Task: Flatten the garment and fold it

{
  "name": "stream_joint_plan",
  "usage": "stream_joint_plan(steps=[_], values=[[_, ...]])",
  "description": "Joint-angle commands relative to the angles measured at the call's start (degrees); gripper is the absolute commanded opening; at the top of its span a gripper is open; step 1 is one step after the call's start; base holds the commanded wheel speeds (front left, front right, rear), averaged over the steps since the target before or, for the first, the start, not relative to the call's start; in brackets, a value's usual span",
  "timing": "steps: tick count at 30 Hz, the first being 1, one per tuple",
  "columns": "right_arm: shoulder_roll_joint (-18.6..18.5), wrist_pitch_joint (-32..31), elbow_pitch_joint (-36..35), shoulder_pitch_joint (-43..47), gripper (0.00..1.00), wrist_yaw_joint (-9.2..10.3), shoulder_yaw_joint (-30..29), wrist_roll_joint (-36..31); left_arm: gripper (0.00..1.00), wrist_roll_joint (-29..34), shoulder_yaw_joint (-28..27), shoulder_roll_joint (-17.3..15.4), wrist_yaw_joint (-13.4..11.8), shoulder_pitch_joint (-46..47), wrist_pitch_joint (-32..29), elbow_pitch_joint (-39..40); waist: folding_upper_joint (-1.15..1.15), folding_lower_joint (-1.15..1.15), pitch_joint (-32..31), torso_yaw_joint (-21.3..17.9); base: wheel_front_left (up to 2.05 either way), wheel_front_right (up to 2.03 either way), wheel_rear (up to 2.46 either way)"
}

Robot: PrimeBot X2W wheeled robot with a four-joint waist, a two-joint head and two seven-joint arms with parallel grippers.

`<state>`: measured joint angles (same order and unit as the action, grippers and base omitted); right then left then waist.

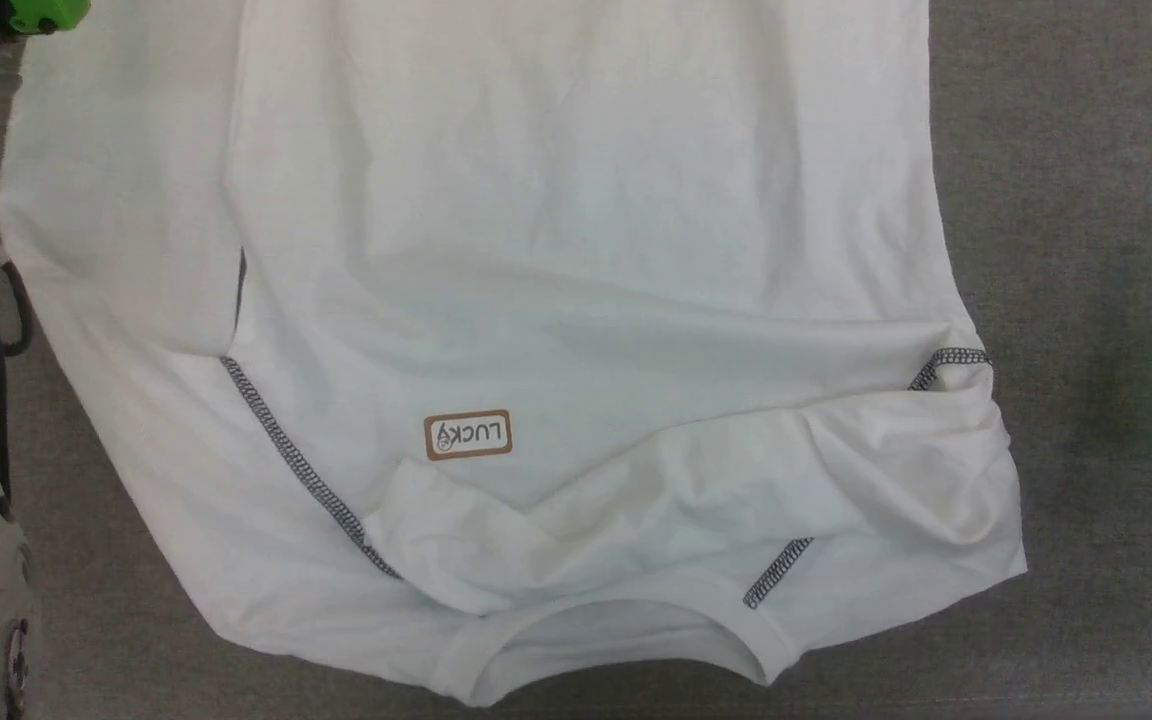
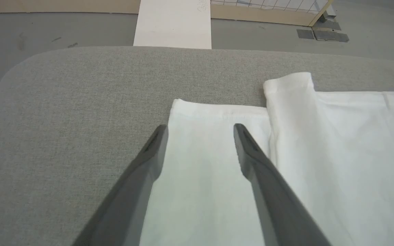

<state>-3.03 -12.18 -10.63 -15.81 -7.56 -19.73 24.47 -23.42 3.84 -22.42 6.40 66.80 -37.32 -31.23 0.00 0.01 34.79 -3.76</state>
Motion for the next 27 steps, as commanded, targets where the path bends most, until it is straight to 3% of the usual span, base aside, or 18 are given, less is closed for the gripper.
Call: stream_joint_plan(steps=[1,10,15,16,17,21,27], values=[[0.13,0.32,-0.59,-0.64,1.00,0.08,0.21,0.45,1.00,0.54,0.30,-1.13,-0.46,1.29,-0.84,-0.27,0.00,-0.01,4.02,-2.17,0.00,0.00,0.00],[0.14,0.45,-2.62,-1.11,1.00,0.08,1.40,1.90,1.00,4.27,2.27,-5.12,-2.37,2.73,-3.29,-2.56,0.00,-0.01,7.88,-2.67,0.00,0.00,0.00],[0.14,0.79,-2.84,-0.88,1.00,0.08,1.56,2.26,1.00,1.86,1.58,-4.42,-2.67,1.63,-7.70,-5.33,0.00,-0.01,8.57,-2.66,0.00,0.00,0.00],[0.14,0.84,-2.80,-0.85,1.00,0.08,1.49,2.29,0.33,0.85,1.18,-3.99,-2.64,1.48,-8.79,-5.62,0.00,-0.01,8.62,-2.62,0.00,0.00,0.00],[0.14,0.89,-2.75,-0.84,1.00,0.08,1.42,2.32,0.00,-0.13,0.89,-3.56,-2.45,1.31,-9.81,-5.82,0.00,-0.01,8.62,-2.58,0.00,0.00,0.00],[0.14,1.07,-2.40,-0.89,1.00,0.08,0.87,2.21,0.00,-3.22,-0.54,-2.43,-2.12,0.93,-11.27,-5.11,0.00,-0.01,8.30,-2.24,0.00,0.00,0.00],[0.15,1.05,-1.48,-0.91,1.00,0.08,0.38,1.37,0.00,-6.99,-5.39,-0.65,-4.25,0.82,-4.58,-3.37,0.00,-0.01,6.21,-1.10,0.00,0.00,0.00]])
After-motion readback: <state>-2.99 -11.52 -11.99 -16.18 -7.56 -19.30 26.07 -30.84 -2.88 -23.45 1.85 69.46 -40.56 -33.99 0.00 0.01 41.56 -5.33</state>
